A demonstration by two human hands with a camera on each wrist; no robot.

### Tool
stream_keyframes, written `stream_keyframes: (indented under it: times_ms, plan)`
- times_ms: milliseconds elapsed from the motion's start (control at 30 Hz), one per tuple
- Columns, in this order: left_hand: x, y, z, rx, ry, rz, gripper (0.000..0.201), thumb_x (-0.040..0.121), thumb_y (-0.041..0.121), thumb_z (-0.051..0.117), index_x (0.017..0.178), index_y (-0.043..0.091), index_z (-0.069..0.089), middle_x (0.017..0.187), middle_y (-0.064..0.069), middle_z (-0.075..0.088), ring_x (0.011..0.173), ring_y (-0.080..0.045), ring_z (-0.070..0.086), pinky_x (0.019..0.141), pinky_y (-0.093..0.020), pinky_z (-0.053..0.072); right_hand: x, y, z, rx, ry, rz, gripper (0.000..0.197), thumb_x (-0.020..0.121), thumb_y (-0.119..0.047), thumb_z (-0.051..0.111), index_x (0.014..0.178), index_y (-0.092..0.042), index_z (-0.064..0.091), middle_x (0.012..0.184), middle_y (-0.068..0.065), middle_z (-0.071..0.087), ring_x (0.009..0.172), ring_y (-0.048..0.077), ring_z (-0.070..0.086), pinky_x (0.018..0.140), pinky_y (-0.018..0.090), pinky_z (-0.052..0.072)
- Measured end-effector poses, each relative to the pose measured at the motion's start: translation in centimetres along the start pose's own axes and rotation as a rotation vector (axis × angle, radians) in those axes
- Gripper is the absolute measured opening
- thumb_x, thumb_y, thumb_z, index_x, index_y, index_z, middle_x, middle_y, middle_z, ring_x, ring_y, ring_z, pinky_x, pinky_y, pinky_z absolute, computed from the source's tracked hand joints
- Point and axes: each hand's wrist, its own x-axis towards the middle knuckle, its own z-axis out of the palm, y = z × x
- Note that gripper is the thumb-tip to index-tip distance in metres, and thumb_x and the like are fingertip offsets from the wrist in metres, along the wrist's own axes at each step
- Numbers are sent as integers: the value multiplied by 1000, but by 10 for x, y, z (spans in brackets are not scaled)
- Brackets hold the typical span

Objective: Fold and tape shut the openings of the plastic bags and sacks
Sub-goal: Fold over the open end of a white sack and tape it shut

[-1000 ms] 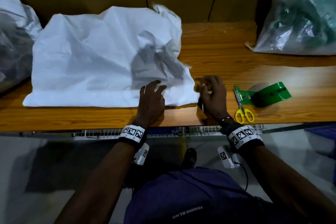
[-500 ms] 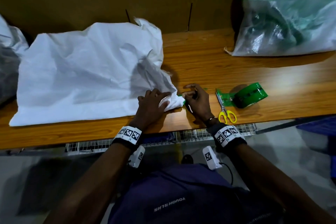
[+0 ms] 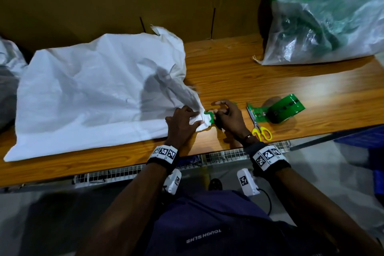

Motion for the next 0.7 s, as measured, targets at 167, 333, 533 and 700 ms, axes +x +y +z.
stream_keyframes:
  times_ms: [167, 333, 533, 700]
  plan:
    - [-2, -1, 2, 55, -9, 12, 40, 92, 57, 68, 125, 36, 73, 135, 8, 62, 125, -20, 51, 86, -42, 33, -5, 10, -13, -56, 32, 80, 11, 89, -17, 84, 97, -11, 82, 80, 5, 78, 75, 20, 73, 72, 40, 59]
    - [-3, 1, -1, 37, -11, 10, 39, 93, 56, 68, 125, 35, 74, 131, 8, 63, 122, -21, 52, 86, -42, 35, -12, 7, -5, -116, 6, -16, 5, 93, -15, 80, 96, -17, 84, 80, 1, 79, 71, 25, 76, 66, 48, 60]
    - [-4, 0, 0, 32, 0, 17, 37, 93, 55, 68, 123, 35, 74, 127, 9, 64, 119, -21, 51, 85, -42, 33, -16, 3, -8, -332, -116, -259, 16, 99, -13, 64, 104, -16, 80, 99, 7, 73, 88, 31, 70, 75, 47, 57]
    - [-3, 1, 0, 62, -16, 65, 33, 98, 51, 63, 126, 33, 71, 133, 8, 61, 122, -23, 49, 84, -42, 27, -17, 1, -6, -707, -304, -408, 34, 96, -8, 55, 126, -5, 72, 125, 16, 57, 104, 36, 60, 86, 42, 53]
